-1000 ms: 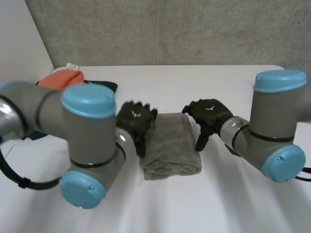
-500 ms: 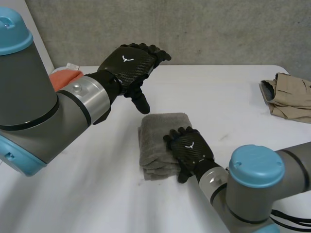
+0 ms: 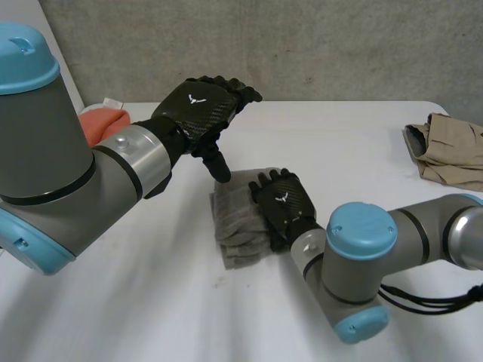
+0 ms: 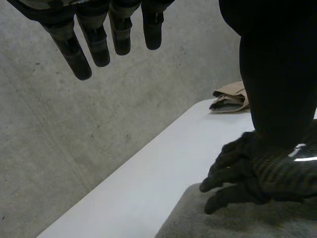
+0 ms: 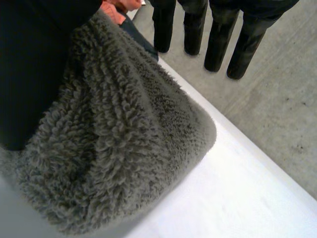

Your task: Fold the laundry.

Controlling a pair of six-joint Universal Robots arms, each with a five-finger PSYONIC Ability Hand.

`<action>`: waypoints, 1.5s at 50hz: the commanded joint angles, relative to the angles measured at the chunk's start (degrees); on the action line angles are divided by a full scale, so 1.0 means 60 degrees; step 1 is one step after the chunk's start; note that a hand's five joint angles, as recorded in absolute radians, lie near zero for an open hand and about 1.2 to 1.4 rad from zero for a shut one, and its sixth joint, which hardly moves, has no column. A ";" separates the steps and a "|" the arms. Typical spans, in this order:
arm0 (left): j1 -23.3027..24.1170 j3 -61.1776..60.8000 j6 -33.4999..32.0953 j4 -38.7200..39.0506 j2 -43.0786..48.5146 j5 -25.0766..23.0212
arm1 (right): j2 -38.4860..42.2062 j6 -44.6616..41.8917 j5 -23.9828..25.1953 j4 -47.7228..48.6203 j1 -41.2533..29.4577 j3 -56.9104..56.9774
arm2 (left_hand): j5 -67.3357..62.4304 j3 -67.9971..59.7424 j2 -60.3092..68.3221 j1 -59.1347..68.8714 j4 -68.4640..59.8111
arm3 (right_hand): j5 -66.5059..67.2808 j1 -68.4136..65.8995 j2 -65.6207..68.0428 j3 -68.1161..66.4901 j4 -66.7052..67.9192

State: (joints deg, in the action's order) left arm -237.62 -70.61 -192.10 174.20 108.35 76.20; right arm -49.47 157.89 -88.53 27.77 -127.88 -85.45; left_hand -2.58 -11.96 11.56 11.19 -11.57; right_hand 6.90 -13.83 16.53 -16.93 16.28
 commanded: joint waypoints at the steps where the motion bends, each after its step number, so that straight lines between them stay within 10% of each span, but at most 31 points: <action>1: -0.0006 -0.0023 0.0142 0.0000 0.0003 -0.0001 | 0.0496 0.0007 0.0354 -0.0205 0.0015 0.0853 | -0.0083 -0.0185 0.0252 0.0314 -0.0251 | 0.4545 -0.5057 0.4608 -0.4541 0.4649; 5: -0.0021 -0.0023 0.0172 0.0014 0.0003 -0.0001 | 0.0628 0.0080 0.0735 -0.0205 0.0044 0.1219 | -0.0083 -0.0185 0.0252 0.0314 -0.0251 | 1.0502 -1.1013 1.0564 -1.0497 1.0605; 33: -0.0123 -0.0199 0.0332 0.0014 -0.0041 -0.0001 | 0.0071 -0.1487 0.5906 -0.1334 0.5903 0.2624 | -0.0111 -0.0213 0.0280 0.0342 -0.0279 | 1.0516 -1.1028 1.0579 -1.0511 1.0619; 48: -0.0094 -0.0097 0.0787 0.0102 -0.0144 -0.0030 | 0.1345 0.3566 0.5980 0.2210 0.7485 0.6931 | -0.0167 -0.0269 0.0336 0.0398 -0.0335 | 1.0516 -1.1028 1.0579 -1.0511 1.0619; 66: 0.0008 -0.0433 0.0845 0.0102 0.0017 0.0014 | 0.5826 0.3436 0.7546 0.2666 0.9930 0.9452 | -0.0335 -0.0438 0.0504 0.0567 -0.0503 | 1.0516 -1.1028 1.0579 -1.0511 1.0619; 75: 0.0082 -0.0360 0.0904 0.0102 0.0120 0.0014 | 0.5727 0.3201 0.8279 0.2710 1.0606 0.8340 | -0.0363 -0.0466 0.0532 0.0595 -0.0531 | 1.0516 -1.1028 1.0579 -1.0511 1.0619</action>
State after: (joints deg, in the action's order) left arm -237.48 -73.17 -186.88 174.81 108.70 76.28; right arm -13.32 177.72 -42.01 43.77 -66.41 -30.33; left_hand -2.76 -12.07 11.71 11.20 -11.71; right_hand 52.15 -52.25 66.57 -64.87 68.09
